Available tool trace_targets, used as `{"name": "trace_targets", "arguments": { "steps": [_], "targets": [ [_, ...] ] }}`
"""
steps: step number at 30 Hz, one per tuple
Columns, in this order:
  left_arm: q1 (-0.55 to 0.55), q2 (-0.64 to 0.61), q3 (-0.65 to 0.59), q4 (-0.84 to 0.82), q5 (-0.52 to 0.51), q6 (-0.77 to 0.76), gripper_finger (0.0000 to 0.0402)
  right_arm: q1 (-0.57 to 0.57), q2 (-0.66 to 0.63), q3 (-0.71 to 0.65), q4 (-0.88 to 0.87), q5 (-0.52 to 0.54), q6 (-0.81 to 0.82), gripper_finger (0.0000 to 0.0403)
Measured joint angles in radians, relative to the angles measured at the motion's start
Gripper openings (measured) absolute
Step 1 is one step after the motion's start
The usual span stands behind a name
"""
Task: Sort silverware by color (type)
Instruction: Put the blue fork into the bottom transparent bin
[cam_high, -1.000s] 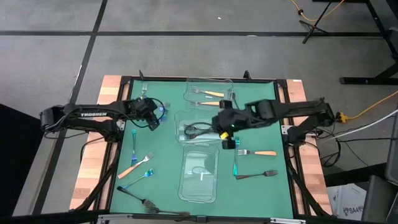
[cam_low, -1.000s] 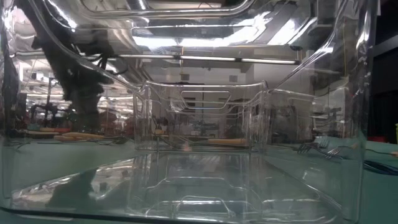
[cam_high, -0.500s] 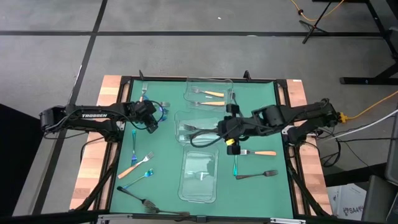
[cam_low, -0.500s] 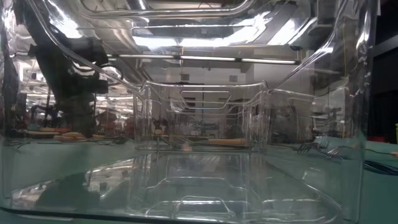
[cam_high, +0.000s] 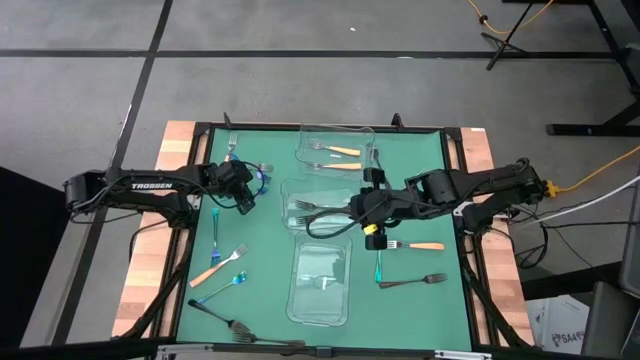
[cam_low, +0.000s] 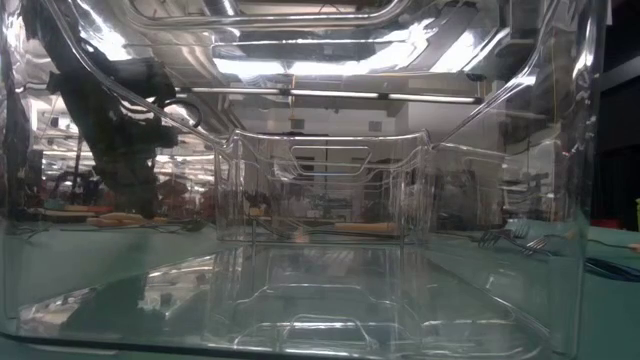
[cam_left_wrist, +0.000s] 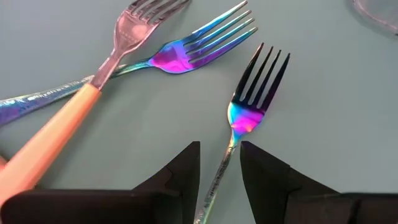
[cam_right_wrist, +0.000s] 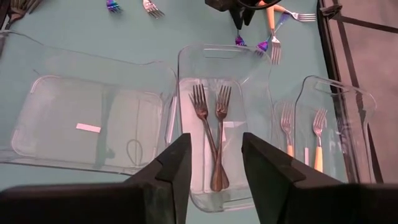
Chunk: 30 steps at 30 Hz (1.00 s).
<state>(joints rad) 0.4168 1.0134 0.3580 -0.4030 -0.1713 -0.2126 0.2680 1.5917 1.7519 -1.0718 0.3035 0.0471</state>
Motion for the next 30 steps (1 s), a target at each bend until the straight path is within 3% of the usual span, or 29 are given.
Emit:
{"name": "trace_targets", "arguments": {
  "steps": [14,30],
  "targets": [
    [0.0,0.008,0.0,-0.007,0.009,0.04,0.0108,0.0,0.0,0.0,0.0,0.0,0.0,0.0131],
    [0.0,0.143,0.003,0.023,0.019,0.038,0.0108,0.0,-0.003,0.0,-0.016,-0.001,0.0,0.0131]
  ]
}}
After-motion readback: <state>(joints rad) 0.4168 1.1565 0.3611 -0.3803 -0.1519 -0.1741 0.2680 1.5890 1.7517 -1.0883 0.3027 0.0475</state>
